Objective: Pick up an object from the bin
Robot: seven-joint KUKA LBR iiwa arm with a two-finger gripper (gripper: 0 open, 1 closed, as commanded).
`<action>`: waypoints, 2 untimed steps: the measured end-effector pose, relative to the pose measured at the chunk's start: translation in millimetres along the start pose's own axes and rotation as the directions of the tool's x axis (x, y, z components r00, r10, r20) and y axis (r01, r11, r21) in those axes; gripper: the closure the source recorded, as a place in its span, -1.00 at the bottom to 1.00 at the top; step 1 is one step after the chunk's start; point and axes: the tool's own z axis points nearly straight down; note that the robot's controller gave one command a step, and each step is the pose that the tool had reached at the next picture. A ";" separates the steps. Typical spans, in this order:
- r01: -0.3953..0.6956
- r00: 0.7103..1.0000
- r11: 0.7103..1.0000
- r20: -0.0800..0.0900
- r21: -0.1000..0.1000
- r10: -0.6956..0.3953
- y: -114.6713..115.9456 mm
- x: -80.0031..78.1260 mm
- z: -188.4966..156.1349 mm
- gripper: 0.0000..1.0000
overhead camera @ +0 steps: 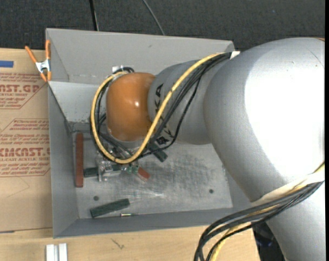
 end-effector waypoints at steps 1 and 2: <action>0.000 1.000 1.000 0.000 0.000 0.000 0.0 -0.1 0.0 1.00; -0.032 0.999 0.999 0.002 0.002 0.032 -16.4 11.6 -112.4 1.00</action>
Offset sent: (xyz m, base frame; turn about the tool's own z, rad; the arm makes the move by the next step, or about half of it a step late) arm -0.0093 -0.0195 0.1126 0.0334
